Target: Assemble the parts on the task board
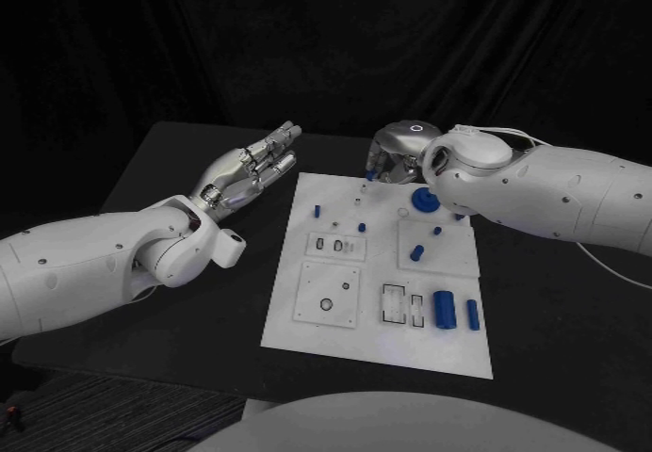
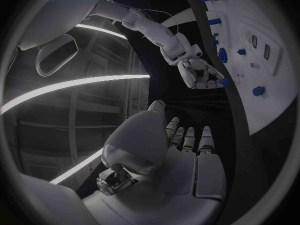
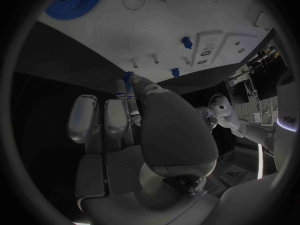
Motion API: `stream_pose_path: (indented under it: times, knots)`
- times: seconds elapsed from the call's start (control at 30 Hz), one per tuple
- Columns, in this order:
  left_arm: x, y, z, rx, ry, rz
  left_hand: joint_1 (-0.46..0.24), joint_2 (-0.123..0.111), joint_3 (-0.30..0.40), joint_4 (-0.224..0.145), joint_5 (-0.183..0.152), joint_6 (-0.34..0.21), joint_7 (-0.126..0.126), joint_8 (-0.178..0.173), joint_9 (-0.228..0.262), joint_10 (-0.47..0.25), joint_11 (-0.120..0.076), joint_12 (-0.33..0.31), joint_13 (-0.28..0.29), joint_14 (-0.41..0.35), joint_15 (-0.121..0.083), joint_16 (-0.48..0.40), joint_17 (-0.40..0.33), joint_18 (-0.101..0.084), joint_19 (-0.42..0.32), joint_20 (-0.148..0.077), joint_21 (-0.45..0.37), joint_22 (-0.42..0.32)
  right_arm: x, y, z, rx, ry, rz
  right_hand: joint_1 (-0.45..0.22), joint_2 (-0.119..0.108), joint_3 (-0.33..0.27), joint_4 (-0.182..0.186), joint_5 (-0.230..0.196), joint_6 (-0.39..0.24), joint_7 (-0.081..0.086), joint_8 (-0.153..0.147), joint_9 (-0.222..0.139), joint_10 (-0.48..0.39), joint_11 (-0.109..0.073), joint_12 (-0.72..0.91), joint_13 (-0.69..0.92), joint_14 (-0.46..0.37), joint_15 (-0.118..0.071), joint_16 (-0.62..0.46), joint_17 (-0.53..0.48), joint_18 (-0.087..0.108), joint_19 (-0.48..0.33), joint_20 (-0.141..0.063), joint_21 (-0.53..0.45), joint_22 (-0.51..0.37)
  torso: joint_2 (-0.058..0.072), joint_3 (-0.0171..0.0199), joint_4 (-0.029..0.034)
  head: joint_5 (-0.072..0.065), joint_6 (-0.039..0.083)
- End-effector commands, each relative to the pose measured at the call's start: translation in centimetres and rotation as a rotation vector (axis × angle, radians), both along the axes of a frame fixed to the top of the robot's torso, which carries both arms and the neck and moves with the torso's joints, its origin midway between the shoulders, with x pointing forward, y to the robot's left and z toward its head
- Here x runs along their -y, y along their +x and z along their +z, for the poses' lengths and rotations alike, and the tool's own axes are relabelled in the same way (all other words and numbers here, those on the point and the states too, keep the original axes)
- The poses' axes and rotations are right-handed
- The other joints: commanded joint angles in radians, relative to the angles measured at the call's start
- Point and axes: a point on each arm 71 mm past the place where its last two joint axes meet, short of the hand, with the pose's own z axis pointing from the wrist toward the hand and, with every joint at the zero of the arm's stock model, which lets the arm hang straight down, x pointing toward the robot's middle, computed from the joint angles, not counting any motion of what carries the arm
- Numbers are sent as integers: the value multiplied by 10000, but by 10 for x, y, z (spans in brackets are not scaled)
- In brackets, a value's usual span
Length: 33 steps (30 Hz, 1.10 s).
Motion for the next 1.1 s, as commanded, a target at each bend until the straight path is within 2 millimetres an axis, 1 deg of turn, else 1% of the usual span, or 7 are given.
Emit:
stream_pose_path:
  times: [0.03, 0.27, 0.4, 0.57, 0.73, 0.9, 1.1]
  knots:
    - [3, -1, 4, 316, -289, -239, 64, 7, 43, 10, 42, 12, 56, 31, 15, 19, 77, -66, -17, -4, 46, -36, -9, 135, -12, 48, -34, -17, 0, 1, 0, 0, 92, -52, 40, 92, 38, -4, 22, 134, -82, 21, 332, 44, 1, -45, -17, 132, 77, 66, 22, -124, 22, 22, 52, 12, -3, -12, -11, -4, -8]
    - [4, -1, 4, 296, -294, -276, 64, 7, 43, 10, 42, 12, 56, 31, 15, 19, 77, -66, -17, -4, 46, -36, -9, 135, -12, 48, -34, -17, -1, 1, -2, -198, -64, -91, 29, 77, 65, -7, -32, 65, -59, -40, 327, -35, 29, -69, -24, 136, 104, 96, 53, -121, 11, 53, 53, 28, -14, -12, -3, -9, -10]
    - [4, -1, 4, 288, -291, -280, 67, 7, 56, 16, 41, 18, 66, 32, 16, 19, 86, -66, -17, -4, 69, -36, -9, 144, -12, 81, -34, -17, -2, 2, -3, -294, -138, -117, 21, 73, 77, -4, -54, 33, -53, -69, 324, -81, 40, -73, -26, 137, 114, 112, 73, -121, 8, 66, 57, 39, -17, -19, -14, -20, -10]
    - [4, 0, 4, 276, -293, -308, 67, 7, 56, 16, 41, 18, 66, 32, 16, 19, 86, -66, -17, -4, 69, -36, -9, 144, -12, 81, -34, -17, -5, 4, -6, -357, -210, -156, 15, 72, 84, -2, -68, 17, -54, -84, 323, -107, 43, -75, -26, 135, 117, 112, 70, -122, 8, 73, 62, 49, -20, -13, -9, -12, -10]
    - [6, 0, 4, 260, -302, -362, 67, 7, 56, 16, 41, 18, 66, 32, 16, 19, 86, -66, -17, -4, 69, -36, -9, 144, -12, 81, -34, -17, -7, 5, -9, -441, -271, -162, 6, 68, 93, 2, -88, -4, -57, -105, 322, -148, 48, -76, -27, 133, 121, 116, 71, -119, 0, 81, 58, 51, -24, -9, 15, -12, -10]
    - [6, 1, 3, 247, -287, -355, 70, 12, 68, 19, 43, 11, 72, 32, 15, 19, 94, -66, -17, -4, 84, -36, -9, 149, -12, 102, -34, -17, -10, 4, -12, -533, -306, -115, -6, 67, 98, 9, -109, -15, -58, -118, 323, -179, 53, -76, -27, 132, 125, 122, 77, -120, 1, 87, 65, 64, -27, -17, -15, 45, -10]
    - [6, 1, 3, 226, -287, -381, 70, 12, 68, 19, 43, 11, 72, 32, 15, 19, 94, -66, -17, -4, 84, -36, -9, 149, -12, 102, -34, -17, -11, 4, -15, -600, -339, -100, -20, 70, 103, 19, -135, -28, -57, -131, 324, -198, 57, -71, -25, 132, 129, 130, 88, -118, -4, 93, 63, 67, -29, -14, 9, 37, -10]
